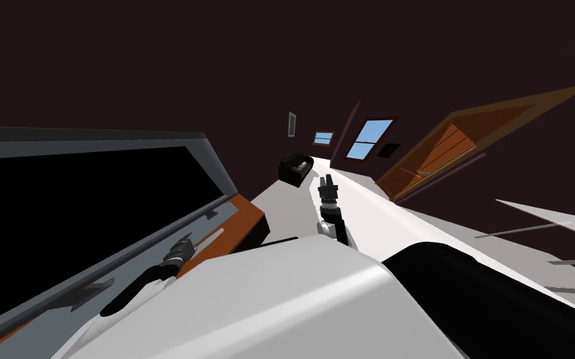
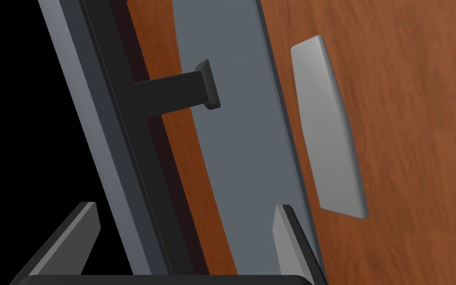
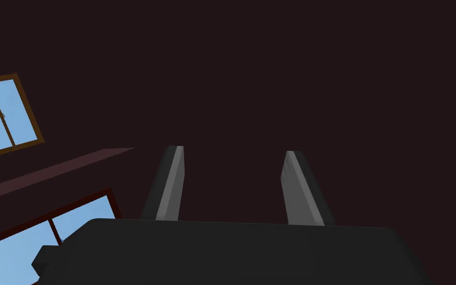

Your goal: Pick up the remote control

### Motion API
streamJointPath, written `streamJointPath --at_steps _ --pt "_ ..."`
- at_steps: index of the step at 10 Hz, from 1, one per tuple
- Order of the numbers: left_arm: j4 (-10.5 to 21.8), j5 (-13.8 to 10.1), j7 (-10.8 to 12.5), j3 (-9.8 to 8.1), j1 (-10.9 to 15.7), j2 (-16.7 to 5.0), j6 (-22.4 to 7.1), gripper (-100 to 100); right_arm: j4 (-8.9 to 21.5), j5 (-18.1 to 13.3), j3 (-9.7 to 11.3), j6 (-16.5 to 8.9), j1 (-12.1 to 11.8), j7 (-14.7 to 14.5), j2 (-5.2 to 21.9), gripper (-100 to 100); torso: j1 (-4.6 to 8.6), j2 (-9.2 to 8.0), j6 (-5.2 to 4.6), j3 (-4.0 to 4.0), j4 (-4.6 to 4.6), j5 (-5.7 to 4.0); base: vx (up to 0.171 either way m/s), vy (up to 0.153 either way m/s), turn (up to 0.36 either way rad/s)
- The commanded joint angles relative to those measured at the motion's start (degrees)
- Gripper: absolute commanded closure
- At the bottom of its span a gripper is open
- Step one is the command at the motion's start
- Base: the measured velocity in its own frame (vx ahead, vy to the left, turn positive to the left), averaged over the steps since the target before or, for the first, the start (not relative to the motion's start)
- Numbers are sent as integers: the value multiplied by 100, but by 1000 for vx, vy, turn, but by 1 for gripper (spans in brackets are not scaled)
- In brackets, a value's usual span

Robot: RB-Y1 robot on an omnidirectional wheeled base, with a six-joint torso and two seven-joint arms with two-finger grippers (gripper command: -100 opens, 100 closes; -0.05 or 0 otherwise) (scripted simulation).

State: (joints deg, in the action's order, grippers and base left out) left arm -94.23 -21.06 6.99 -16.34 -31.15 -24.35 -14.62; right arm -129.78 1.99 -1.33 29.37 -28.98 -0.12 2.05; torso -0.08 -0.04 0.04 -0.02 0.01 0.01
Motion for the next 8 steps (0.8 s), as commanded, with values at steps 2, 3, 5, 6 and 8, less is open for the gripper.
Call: streamJointPath --at_steps 2,3,5,6,8 --pt "386 -197 130 -122 58 -107 -347 -100 0 0 0 0 1 0 0 0 -1 1 -5 1 0 0 -9 12 -191" --pt "617 -370 244 -223 102 -200 -568 -100 0 0 0 0 0 0 0 0 -1 1 0 0 0 0 -14 12 -242" --pt "946 -538 356 -322 153 -289 -767 -100 0 0 0 0 0 0 0 0 -3 -1 0 -1 1 1 -14 17 -199" --pt "1006 -538 356 -322 153 -289 -865 -100 0 0 0 0 1 0 0 0 -4 0 -5 0 1 0 -13 21 -110" --pt "1315 -701 466 -417 211 -373 -1116 -100 0 0 0 0 1 0 0 0 -2 -3 -2 -2 1 0 -20 15 -164"
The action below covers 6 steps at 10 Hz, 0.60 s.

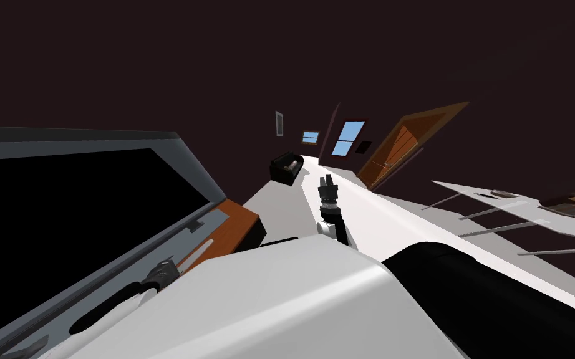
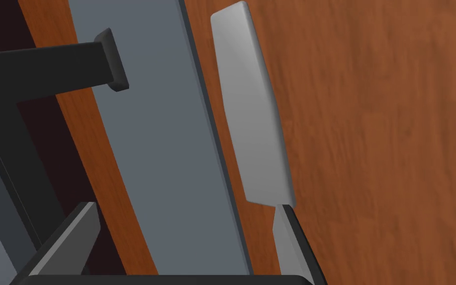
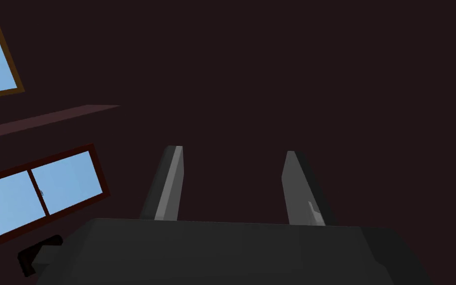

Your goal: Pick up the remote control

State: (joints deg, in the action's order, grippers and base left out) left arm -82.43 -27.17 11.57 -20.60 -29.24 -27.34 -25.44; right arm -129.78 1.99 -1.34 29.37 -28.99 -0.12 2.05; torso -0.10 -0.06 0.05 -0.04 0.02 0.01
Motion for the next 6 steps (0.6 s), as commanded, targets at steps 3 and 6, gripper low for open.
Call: streamJointPath --at_steps 3,6 --pt "652 -395 220 -173 156 -224 -482 -100 0 0 0 0 0 0 0 0 -5 1 0 1 0 2 -18 26 -220" --pt "1042 -537 321 -259 233 -289 -735 -100 0 0 0 0 1 0 0 0 -9 0 -3 0 0 2 -21 33 -154"
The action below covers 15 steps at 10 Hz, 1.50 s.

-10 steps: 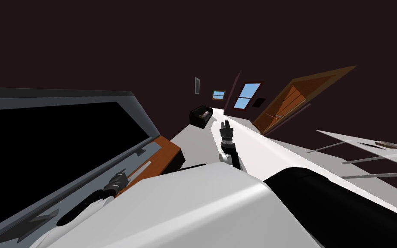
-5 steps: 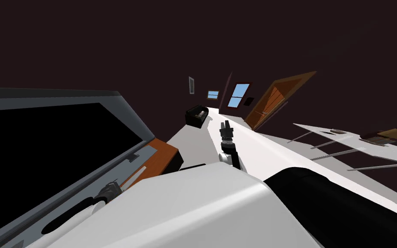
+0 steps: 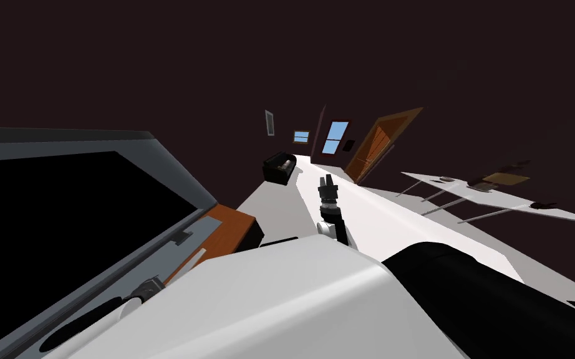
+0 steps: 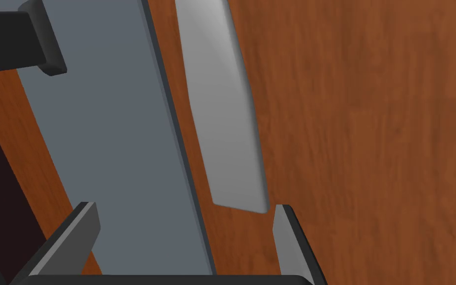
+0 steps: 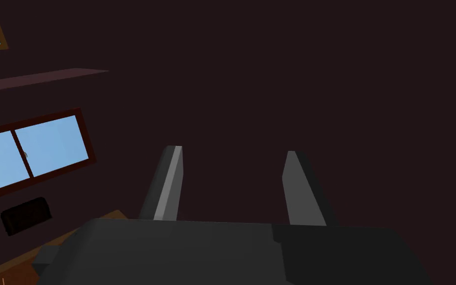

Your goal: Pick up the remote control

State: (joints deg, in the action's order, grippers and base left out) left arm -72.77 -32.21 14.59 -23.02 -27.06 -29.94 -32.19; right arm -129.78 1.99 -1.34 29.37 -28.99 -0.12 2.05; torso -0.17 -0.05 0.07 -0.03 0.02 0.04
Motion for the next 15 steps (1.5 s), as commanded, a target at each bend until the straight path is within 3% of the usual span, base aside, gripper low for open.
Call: streamJointPath --at_steps 1,2,5,7,8,9,15 --pt "286 -169 118 -99 96 -89 -275 -100 0 0 0 0 0 0 0 0 0 0 0 0 0 0 -20 31 -276" --pt "369 -169 118 -99 96 -89 -275 -100 0 0 1 0 1 0 0 0 -1 1 -6 0 0 -1 -19 36 -118" --pt "810 -417 302 -253 268 -188 -676 -100 0 0 0 0 0 0 0 0 -1 0 2 0 0 0 -25 37 -198" --pt "932 -417 302 -253 268 -188 -676 -100 0 0 0 0 0 0 0 0 -3 1 2 0 0 1 -15 31 -42" --pt "1155 -530 388 -324 356 -228 -861 -100 0 0 0 0 -1 0 0 0 3 4 3 2 -1 0 -13 26 -231" --pt "1200 -530 388 -324 356 -228 -861 -100 0 0 0 0 1 0 0 0 2 5 -5 3 -1 -1 -17 34 -164" --pt "2350 -978 747 -610 779 -333 -1606 -100 0 0 -1 0 0 0 1 0 -15 3 -1 1 0 3 -34 66 -241"
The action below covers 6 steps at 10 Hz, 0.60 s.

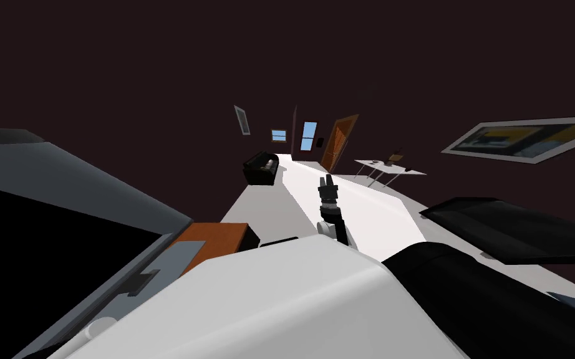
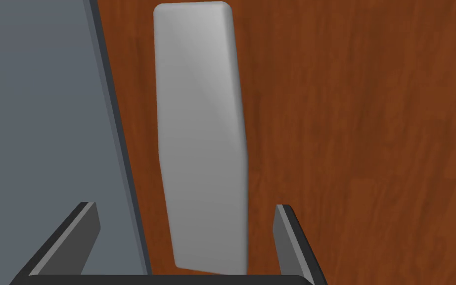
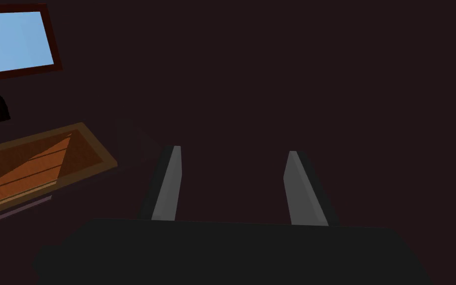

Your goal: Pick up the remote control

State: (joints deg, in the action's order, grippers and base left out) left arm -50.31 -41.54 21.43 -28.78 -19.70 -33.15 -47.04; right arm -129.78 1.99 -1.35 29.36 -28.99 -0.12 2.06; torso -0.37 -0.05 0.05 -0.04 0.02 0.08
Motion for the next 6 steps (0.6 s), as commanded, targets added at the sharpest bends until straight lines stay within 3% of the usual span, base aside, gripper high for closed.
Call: streamJointPath --at_steps 1,6 --pt "286 -110 118 -74 116 -16 -233 -100 0 0 0 0 0 0 0 0 0 0 0 0 0 0 -56 94 -262" --pt "604 -216 210 -133 245 -6 -415 -100 0 0 0 0 -1 0 0 0 18 7 4 4 -2 -3 -28 43 -92"
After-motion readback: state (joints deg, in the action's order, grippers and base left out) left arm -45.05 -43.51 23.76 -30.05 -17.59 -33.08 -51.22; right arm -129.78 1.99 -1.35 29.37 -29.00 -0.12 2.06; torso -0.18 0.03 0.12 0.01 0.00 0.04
